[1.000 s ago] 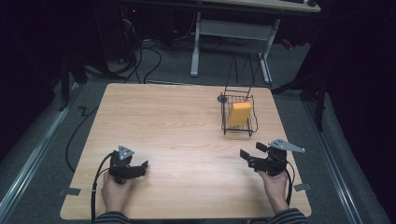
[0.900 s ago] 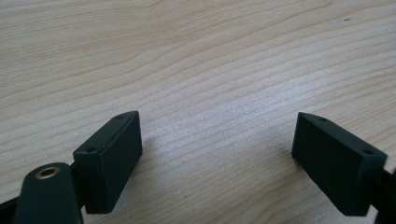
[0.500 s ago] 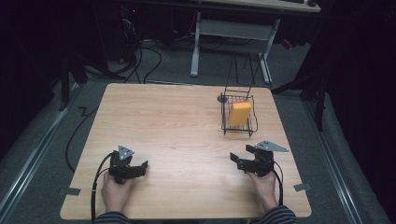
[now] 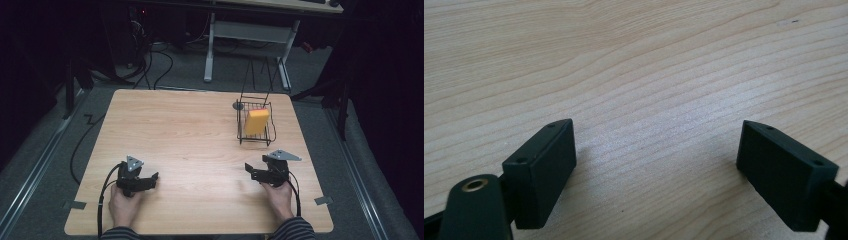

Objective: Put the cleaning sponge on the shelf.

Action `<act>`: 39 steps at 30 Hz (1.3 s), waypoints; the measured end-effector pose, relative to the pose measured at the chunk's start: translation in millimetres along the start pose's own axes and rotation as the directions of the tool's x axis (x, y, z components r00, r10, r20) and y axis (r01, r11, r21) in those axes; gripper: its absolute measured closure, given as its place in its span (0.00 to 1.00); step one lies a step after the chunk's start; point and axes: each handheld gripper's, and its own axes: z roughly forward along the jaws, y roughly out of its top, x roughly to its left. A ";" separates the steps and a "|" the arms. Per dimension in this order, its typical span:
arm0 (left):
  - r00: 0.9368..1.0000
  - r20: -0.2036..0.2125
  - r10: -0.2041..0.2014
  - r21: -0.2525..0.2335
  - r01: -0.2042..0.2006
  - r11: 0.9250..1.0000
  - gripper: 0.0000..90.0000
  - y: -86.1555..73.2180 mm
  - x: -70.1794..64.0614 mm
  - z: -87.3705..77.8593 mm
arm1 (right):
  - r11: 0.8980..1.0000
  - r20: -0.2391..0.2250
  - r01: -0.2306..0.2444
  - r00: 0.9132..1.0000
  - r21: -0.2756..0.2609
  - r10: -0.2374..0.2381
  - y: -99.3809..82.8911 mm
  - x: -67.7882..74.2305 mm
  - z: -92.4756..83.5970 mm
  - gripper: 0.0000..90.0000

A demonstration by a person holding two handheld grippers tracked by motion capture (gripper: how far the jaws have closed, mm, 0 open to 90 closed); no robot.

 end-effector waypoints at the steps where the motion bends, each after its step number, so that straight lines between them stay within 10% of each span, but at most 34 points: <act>1: 1.000 0.000 0.000 0.000 0.000 1.000 0.18 0.0 0.0 0.0 | 1.000 0.007 0.007 1.000 0.004 -0.007 -0.1 -0.4 1.1 0.19; 12: 1.000 0.000 0.000 0.000 0.000 1.000 0.18 0.0 0.0 0.0 | 0.997 0.086 0.071 0.994 0.042 -0.075 -2.5 -1.4 10.0 0.19; 39: 1.000 0.000 0.000 0.000 0.000 1.000 0.18 0.0 0.0 0.0 | 0.994 0.136 0.058 0.988 0.095 -0.070 -6.4 -9.5 22.5 0.19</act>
